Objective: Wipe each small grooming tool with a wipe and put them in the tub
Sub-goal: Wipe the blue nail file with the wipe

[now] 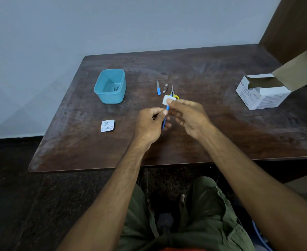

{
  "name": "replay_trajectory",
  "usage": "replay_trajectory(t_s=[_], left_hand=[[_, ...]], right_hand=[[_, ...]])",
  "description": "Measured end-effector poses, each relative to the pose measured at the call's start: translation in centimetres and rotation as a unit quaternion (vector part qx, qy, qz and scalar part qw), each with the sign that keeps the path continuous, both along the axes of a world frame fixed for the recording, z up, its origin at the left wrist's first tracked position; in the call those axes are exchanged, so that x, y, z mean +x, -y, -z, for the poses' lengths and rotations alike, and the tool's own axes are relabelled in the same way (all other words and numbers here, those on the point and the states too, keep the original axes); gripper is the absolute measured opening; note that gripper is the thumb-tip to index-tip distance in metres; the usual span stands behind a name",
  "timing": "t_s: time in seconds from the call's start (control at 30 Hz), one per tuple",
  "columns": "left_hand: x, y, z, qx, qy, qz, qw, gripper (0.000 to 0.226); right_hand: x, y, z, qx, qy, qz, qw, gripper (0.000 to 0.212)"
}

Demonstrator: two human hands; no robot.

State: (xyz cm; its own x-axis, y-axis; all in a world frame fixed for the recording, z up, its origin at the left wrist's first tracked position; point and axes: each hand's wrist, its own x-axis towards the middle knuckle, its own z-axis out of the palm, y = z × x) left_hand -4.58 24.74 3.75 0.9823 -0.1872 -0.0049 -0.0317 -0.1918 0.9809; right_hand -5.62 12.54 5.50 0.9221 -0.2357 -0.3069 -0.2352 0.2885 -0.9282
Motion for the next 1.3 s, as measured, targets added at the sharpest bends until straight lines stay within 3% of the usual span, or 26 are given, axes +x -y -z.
replay_trajectory(t_s=[0.2, 0.3, 0.43, 0.6, 0.77, 1.03, 1.3], left_hand=[[0.4, 0.0, -0.2, -0.059, -0.031, 0.025, 0.997, 0.022], [1.0, -0.1, 0.4, -0.025, -0.052, -0.022, 0.998, 0.029], [2.0, -0.5, -0.9, -0.016, 0.0, -0.088, 0.996, 0.027], [2.9, 0.1, -3.5, 0.03, 0.07, -0.049, 0.996, 0.013], [3.3, 0.3, -3.4, 0.043, 0.067, -0.059, 0.995, 0.006], [3.9, -0.2, -3.8, 0.049, 0.089, -0.082, 0.992, 0.011], [3.9, -0.1, -4.9, 0.008, 0.091, -0.092, 0.992, 0.01]], right_hand=[[0.3, 0.0, 0.0, 0.013, 0.012, 0.004, 1.0, 0.012], [0.1, -0.1, 0.2, -0.02, 0.008, 0.019, 1.0, 0.013], [-0.2, 0.0, 0.2, -0.092, 0.084, 0.033, 0.992, 0.007], [0.0, -0.4, 0.6, -0.187, 0.154, 0.011, 0.97, 0.003], [-0.2, -0.4, 1.4, -0.221, 0.17, 0.006, 0.96, 0.005], [-1.5, -0.1, 3.1, -0.237, 0.117, -0.08, 0.961, 0.004], [-0.9, -0.6, 1.4, -0.163, 0.134, -0.067, 0.975, 0.006]])
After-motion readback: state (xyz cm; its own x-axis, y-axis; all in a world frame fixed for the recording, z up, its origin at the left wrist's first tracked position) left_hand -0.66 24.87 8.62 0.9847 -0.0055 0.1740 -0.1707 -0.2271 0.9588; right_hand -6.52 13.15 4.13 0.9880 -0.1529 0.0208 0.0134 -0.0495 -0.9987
